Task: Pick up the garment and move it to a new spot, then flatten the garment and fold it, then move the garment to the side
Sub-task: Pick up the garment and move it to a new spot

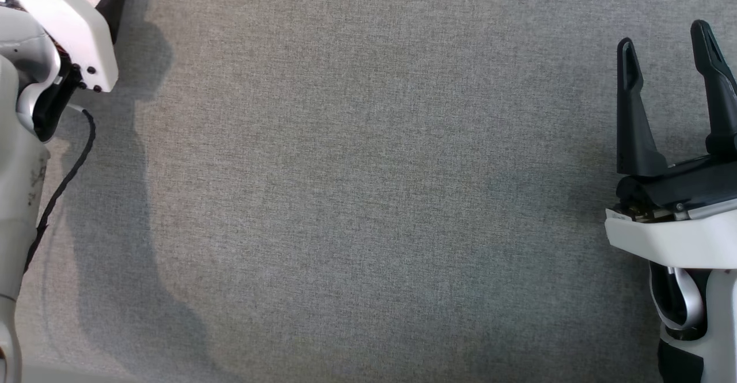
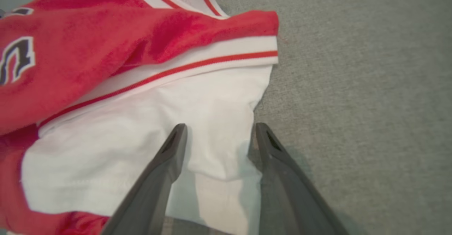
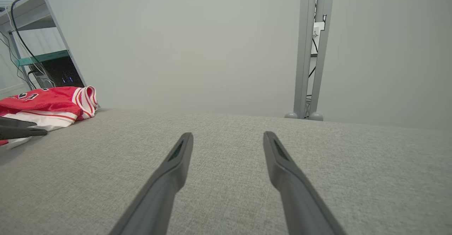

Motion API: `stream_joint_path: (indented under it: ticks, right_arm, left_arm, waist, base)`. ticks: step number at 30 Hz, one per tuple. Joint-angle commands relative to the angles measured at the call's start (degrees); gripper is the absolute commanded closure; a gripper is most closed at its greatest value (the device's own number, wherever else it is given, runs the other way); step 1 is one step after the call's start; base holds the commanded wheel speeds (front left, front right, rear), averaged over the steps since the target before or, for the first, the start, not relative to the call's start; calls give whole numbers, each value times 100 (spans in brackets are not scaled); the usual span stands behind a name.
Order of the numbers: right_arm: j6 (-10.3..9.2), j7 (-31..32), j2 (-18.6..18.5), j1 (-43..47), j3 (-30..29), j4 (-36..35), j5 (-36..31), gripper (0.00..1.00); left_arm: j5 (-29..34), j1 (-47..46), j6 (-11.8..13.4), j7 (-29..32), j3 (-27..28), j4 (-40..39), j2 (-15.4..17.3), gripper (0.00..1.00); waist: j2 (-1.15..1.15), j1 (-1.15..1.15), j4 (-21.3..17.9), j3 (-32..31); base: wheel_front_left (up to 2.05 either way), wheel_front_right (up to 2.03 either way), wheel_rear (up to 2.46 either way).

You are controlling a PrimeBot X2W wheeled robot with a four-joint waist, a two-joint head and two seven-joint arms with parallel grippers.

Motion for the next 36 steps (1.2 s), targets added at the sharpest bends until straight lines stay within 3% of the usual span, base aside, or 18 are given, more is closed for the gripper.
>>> stream_joint_path:
  ticks: [1,4,5,6,7,8,21,28,36]
  right_arm:
    - [0,-35,-28,-12,7,-26,33,0]
    - [0,-20,-29,-37,-1,-32,24,0]
    - [0,-12,-29,-50,-3,-36,24,0]
    - [0,-9,-29,-60,-5,-37,24,0]
    - [0,-13,-29,-67,-6,-33,25,0]
    - [0,-20,-29,-70,-10,-26,28,0]
    - [0,-206,-29,-80,-61,203,146,0]
    - [0,-474,-30,-53,-89,577,374,0]
    - [0,-803,-27,87,-152,1137,862,0]
  left_arm:
    - [-102,-113,-1,40,-40,84,46,0]
    - [-194,-94,-1,174,-129,302,76,0]
    - [-219,-101,0,187,-144,374,78,22]
    - [-266,-98,0,201,-163,426,62,51]
    - [-287,-102,-1,186,-177,476,62,69]
    - [-313,-111,3,165,-193,519,70,100]
    - [-621,-463,49,-570,-43,610,83,100]
    - [-583,-785,39,-842,-101,250,40,100]
    - [-399,-1090,230,-869,-304,-412,-201,100]
  waist:
    - [0,0,-2,10]
    - [0,0,-21,26]
    - [0,0,-33,34]
    - [0,0,-46,39]
    - [0,0,-59,39]
    - [0,0,-72,37]
    - [0,0,-128,-234]
    - [0,0,-216,-743]
    - [0,0,-483,-1519]
  base:
    - [0,0,0]
    - [0,0,0]
    - [0,0,0]
    - [0,0,0]
    - [0,0,0]
    - [0,0,0]
    - [0,0,0]
    - [0,0,0]
    - [0,0,0]
